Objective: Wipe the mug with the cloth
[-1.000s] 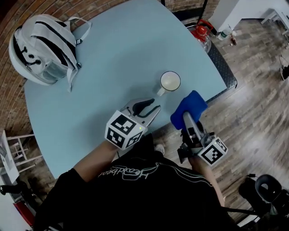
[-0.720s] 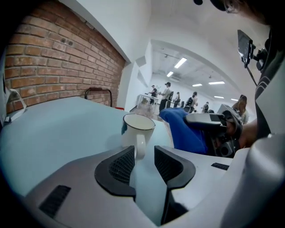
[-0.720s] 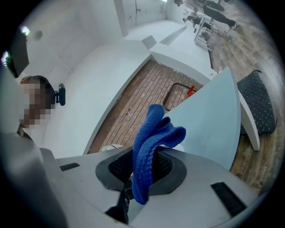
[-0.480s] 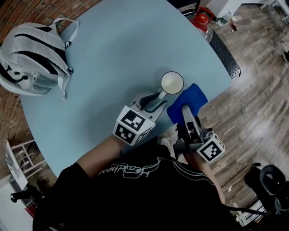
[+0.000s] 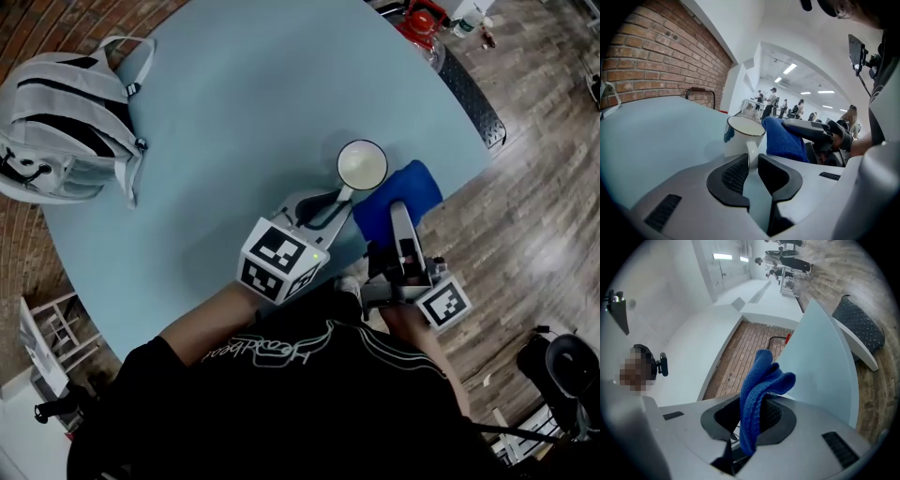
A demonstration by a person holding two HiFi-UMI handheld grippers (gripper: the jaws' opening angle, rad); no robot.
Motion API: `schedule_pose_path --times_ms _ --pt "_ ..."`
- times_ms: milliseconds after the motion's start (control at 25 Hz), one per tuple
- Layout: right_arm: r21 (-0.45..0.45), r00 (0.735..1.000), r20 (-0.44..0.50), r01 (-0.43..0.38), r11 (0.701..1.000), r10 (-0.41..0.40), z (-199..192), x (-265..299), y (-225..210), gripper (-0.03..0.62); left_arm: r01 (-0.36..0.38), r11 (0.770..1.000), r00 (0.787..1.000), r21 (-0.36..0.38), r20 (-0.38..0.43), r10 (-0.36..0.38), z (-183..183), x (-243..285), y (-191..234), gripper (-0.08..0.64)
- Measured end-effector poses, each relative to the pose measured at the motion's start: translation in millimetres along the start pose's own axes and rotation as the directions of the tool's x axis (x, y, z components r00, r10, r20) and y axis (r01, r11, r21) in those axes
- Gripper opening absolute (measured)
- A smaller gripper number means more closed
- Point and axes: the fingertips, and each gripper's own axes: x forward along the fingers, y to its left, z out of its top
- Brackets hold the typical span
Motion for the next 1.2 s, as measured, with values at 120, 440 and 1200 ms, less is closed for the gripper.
schedule_pose_path --times_ms 120,440,1200 --pt "0.032 1.0 0.03 0.005 0.999 -0.006 0.0 4.0 -2.6 0.061 0.012 1.0 1.0 -0.005 0.0 -0.012 0.8 0.5 0.1 0.069" --pt "-0.088 0.995 -0.029 0.097 0.991 -0.099 -6.9 10.8 -16.9 0.06 0.029 1.0 1.0 0.005 -0.002 -0.029 -0.1 -2.0 2.0 0.069" --pt "-0.566 0.79 -0.325 0.277 0.776 -0.519 -24.0 14.6 -61.4 0.061 0.041 0.995 0.999 0.09 -0.002 -0.041 1.0 0.6 0.6 0.067"
